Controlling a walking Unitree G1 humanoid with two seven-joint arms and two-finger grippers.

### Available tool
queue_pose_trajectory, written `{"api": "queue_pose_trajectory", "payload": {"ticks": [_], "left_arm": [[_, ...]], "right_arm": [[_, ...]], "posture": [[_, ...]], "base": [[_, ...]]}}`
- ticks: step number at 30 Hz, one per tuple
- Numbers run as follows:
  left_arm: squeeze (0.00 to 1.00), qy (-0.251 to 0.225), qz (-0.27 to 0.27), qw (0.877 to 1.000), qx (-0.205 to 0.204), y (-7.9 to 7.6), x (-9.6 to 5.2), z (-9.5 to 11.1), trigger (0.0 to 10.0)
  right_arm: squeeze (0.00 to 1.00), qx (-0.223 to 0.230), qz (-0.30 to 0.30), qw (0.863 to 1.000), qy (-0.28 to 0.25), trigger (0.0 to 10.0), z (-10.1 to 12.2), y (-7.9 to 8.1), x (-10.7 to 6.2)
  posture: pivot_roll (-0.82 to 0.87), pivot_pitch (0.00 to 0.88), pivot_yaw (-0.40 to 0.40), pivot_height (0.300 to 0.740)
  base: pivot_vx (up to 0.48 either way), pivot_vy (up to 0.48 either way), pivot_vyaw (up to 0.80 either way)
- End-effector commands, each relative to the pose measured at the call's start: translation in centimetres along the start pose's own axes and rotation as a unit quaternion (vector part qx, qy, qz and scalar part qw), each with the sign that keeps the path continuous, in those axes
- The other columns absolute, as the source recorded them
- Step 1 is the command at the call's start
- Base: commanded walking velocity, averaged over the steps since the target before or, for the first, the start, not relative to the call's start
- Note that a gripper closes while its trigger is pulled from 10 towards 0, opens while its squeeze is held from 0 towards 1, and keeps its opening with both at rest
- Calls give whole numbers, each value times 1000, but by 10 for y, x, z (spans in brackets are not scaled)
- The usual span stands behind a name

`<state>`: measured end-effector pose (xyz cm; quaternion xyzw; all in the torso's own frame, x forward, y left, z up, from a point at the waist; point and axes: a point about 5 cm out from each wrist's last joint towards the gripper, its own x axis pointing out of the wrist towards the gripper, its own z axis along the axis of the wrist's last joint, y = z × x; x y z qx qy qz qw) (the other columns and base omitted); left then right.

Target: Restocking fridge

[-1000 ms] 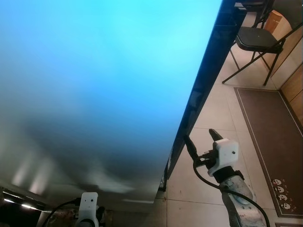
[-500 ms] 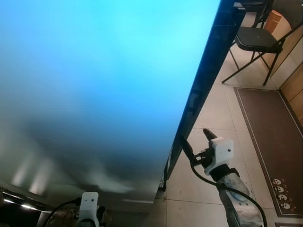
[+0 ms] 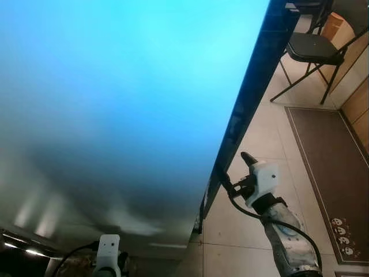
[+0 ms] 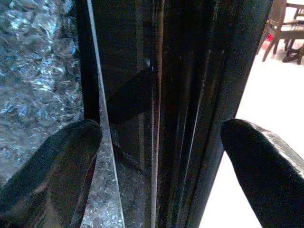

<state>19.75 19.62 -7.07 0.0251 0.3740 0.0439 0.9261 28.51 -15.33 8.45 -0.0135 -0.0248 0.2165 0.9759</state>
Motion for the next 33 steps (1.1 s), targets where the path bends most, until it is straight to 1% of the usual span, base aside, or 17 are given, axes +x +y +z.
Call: {"api": "queue_pose_trajectory", "payload": {"ticks": [1,12,25,31,33], "left_arm": [[0,15,1,1000,0,-1,-2,-7,10000],[0,16,2,1000,-1,-2,-2,-7,10000],[0,27,4,1000,-1,2,-3,-12,10000],[0,34,4,999,-2,2,-4,-14,10000],[0,35,4,999,-2,2,-4,-15,10000]], "right_arm": [[0,-1,6,1000,5,10000,-2,0,1],[0,-11,1,1000,-1,10000,2,-8,9],[0,-17,22,1000,-12,10000,5,-5,17],[0,-28,-4,999,-16,10000,6,-12,16],[0,-32,-21,999,-19,10000,7,-17,15]], "posture": [[-93,138,-31,740],[-87,138,-31,740],[-86,138,-33,740],[-85,140,-32,740],[-87,139,-34,740]], "base": [[0,0,0],[0,0,0],[0,0,0],[0,0,0],[0,0,0]]}}
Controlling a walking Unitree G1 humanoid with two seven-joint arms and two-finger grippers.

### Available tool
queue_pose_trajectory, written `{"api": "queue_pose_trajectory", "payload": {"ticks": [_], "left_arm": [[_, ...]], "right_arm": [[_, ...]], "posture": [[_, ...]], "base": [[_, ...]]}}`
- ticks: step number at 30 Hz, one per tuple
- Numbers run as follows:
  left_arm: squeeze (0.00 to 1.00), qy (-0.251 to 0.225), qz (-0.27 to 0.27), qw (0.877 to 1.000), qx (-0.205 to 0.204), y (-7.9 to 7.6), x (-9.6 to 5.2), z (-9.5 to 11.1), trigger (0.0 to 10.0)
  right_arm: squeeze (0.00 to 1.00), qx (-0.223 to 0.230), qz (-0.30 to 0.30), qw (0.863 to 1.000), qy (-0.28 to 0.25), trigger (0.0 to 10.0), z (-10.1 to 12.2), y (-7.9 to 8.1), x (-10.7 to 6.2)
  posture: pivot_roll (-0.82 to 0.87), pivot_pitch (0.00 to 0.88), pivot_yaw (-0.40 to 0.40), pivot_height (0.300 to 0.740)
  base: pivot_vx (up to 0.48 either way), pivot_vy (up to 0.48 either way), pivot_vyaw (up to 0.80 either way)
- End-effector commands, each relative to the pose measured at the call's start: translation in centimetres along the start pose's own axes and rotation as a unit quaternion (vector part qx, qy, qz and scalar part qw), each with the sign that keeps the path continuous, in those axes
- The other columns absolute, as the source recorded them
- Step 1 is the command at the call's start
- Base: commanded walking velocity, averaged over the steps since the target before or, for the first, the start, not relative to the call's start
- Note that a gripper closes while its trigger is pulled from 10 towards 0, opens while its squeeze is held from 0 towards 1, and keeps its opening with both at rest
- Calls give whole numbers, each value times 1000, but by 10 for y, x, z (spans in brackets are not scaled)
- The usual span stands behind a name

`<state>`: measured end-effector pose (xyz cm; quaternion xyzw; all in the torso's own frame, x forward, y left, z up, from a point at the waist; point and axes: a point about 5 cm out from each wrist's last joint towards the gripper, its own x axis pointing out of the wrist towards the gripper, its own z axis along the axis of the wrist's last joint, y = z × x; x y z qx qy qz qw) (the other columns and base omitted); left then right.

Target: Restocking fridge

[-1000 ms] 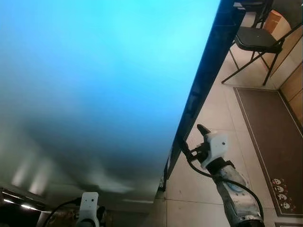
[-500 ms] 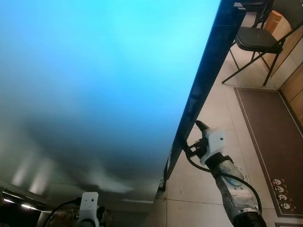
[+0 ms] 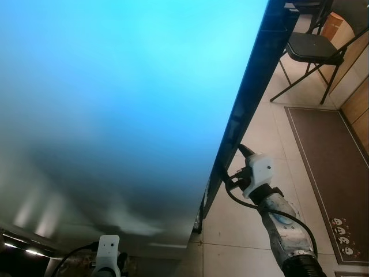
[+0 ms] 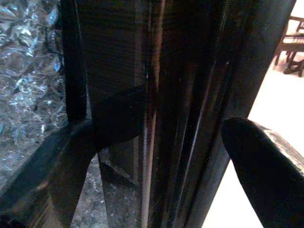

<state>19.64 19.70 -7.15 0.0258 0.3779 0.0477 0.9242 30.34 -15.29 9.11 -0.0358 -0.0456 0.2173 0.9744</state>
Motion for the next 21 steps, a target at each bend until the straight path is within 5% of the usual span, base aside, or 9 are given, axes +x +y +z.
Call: {"api": "queue_pose_trajectory", "payload": {"ticks": [1,8,21], "left_arm": [[0,30,0,1000,-1,1,-3,-14,10000],[0,32,-1,999,-2,0,-4,-15,10000],[0,35,-1,999,-1,1,-4,-15,10000]], "right_arm": [[0,-6,-23,1000,-3,10000,1,-9,-2],[0,-31,-109,994,-5,10000,0,-30,-15],[0,-24,-205,978,35,10000,-21,-45,-49]], "posture": [[-87,139,-34,740],[-87,134,-40,740],[-91,131,-42,740]], "base": [[0,0,0],[0,0,0],[0,0,0]]}}
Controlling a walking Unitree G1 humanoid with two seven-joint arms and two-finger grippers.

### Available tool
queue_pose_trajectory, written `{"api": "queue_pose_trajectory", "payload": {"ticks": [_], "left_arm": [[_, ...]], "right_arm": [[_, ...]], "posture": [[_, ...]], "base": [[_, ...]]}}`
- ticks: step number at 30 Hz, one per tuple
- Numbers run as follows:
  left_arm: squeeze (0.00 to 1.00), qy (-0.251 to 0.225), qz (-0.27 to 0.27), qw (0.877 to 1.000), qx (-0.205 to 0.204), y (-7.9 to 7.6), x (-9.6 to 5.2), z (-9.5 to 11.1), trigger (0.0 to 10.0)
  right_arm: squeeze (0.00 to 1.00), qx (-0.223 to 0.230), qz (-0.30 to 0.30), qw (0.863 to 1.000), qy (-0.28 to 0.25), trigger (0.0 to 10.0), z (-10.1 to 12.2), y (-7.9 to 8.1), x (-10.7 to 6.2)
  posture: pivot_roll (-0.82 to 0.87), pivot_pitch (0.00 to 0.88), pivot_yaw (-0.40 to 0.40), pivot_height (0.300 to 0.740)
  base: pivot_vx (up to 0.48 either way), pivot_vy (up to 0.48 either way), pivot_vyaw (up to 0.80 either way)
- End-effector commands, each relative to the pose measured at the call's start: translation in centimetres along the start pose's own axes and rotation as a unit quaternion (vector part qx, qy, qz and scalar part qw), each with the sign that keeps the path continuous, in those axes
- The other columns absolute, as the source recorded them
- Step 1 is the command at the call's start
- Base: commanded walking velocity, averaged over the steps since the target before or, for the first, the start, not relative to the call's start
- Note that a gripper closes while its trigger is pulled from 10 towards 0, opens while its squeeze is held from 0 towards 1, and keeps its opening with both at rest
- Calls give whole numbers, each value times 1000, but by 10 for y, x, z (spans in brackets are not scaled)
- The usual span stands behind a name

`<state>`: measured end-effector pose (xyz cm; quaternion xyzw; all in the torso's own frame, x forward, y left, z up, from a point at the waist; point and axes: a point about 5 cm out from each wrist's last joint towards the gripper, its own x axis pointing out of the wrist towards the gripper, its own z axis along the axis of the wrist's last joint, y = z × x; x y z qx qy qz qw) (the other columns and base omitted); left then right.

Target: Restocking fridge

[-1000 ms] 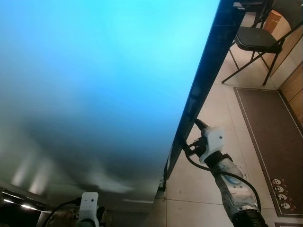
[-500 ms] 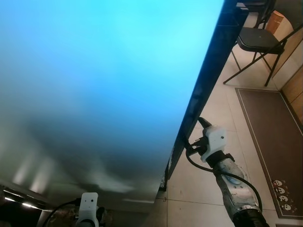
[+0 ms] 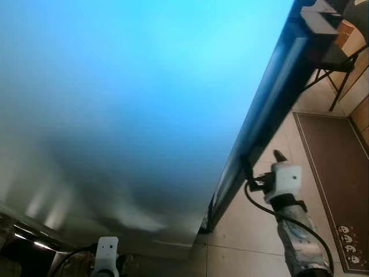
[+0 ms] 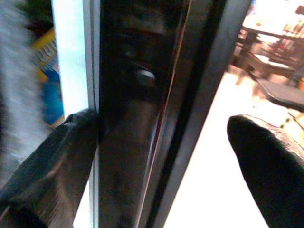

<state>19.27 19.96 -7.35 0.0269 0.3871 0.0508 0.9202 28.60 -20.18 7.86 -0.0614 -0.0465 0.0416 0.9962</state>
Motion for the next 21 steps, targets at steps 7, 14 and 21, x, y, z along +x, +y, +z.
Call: {"api": "queue_pose_trajectory", "payload": {"ticks": [7,14,21], "left_arm": [[0,25,-6,1000,0,-2,-3,-11,10000],[0,20,-4,1000,0,0,-3,-11,10000],[0,19,-3,1000,0,0,-3,-10,10000]], "right_arm": [[0,25,-88,991,100,10000,-39,-27,-24],[0,34,-149,976,152,10000,-60,-42,-41],[0,33,-210,950,230,10000,-83,-57,-62]], "posture": [[-90,132,-40,740],[-85,136,-38,740],[-86,140,-38,740]], "base": [[0,0,0],[0,0,0],[0,0,0]]}}
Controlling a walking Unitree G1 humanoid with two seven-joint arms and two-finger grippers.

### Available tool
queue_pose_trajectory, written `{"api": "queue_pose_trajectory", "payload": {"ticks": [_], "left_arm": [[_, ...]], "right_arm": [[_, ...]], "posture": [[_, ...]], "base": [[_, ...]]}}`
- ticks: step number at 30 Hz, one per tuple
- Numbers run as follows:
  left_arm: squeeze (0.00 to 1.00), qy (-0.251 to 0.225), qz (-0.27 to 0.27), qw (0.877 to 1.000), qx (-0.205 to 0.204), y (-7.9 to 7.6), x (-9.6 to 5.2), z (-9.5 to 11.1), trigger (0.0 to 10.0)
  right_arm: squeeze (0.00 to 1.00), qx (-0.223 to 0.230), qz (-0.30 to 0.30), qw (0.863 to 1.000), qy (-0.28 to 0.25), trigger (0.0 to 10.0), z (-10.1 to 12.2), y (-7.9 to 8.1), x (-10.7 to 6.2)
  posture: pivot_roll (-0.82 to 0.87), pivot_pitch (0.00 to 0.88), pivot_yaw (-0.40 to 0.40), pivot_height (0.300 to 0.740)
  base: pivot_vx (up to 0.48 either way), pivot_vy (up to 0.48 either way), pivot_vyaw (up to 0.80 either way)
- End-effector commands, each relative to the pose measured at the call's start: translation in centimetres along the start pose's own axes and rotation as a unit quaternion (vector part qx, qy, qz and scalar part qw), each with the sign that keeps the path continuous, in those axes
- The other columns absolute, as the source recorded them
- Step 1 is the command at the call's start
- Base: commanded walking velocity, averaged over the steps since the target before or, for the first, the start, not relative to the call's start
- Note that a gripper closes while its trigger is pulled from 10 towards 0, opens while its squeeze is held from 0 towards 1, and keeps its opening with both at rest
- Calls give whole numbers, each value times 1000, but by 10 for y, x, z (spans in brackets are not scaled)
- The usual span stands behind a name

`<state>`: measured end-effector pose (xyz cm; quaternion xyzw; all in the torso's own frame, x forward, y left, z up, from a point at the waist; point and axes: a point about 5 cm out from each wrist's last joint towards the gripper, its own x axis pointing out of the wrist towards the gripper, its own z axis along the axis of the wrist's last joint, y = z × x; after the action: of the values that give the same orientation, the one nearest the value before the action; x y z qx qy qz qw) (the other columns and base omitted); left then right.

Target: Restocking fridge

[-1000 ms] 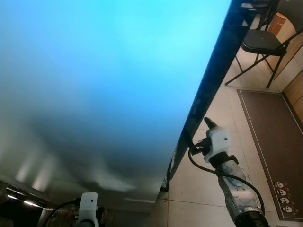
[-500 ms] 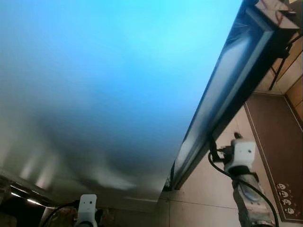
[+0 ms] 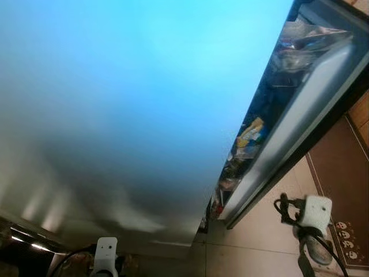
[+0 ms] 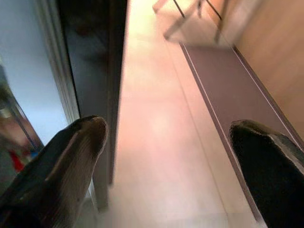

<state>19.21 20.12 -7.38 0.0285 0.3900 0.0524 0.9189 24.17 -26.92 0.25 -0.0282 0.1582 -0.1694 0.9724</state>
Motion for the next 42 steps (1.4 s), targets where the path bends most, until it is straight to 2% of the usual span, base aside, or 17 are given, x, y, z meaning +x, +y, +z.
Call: {"api": "queue_pose_trajectory", "payload": {"ticks": [1,6,9,15,17,19,21,25,27,31,36,42], "left_arm": [[0,16,-6,1000,-1,-2,-2,-9,10000],[0,13,-6,1000,-1,-3,-2,-7,10000],[0,13,-7,1000,1,-4,-1,-6,10000],[0,11,-7,1000,0,-5,-1,-5,10000],[0,10,-7,1000,0,-5,-1,-5,10000],[0,9,-7,1000,0,-5,-1,-5,10000],[0,9,-7,1000,0,-5,-1,-5,10000],[0,4,-10,1000,1,-8,-1,-3,10000],[0,1,-10,1000,1,-9,-1,-2,10000],[0,-2,-9,1000,0,-8,0,0,10000],[0,-5,-8,1000,3,-6,0,1,10000],[0,-8,-9,1000,5,-7,1,3,10000]], "right_arm": [[0,3,-13,1000,23,10000,-9,-6,-2],[0,16,53,998,17,10000,-6,13,-1],[0,45,111,993,-9,10000,7,33,3],[0,49,194,979,-44,10000,27,55,8],[0,49,213,974,-56,10000,36,57,10],[0,42,217,973,-70,10000,46,54,14],[0,35,197,977,-73,10000,53,47,21],[0,30,212,975,-59,10000,56,43,26],[0,9,217,974,-61,10000,60,38,29],[0,16,216,975,-54,10000,68,27,35],[0,-1,245,968,-55,10000,78,23,39],[0,-7,237,970,-46,10000,84,11,44]], "posture": [[-85,139,-37,740],[-90,141,-36,740],[-88,141,-34,740],[-88,141,-32,740],[-90,141,-32,740],[-89,141,-32,740],[-89,140,-33,740],[-92,140,-31,740],[-87,139,-30,740],[-86,137,-28,740],[-87,134,-20,740],[-88,132,-15,740]], "base": [[0,0,0],[0,0,0],[0,0,0],[0,0,0],[0,0,0],[0,0,0],[0,0,0],[0,0,0],[0,0,0],[0,0,0],[0,0,0],[0,0,0]]}}
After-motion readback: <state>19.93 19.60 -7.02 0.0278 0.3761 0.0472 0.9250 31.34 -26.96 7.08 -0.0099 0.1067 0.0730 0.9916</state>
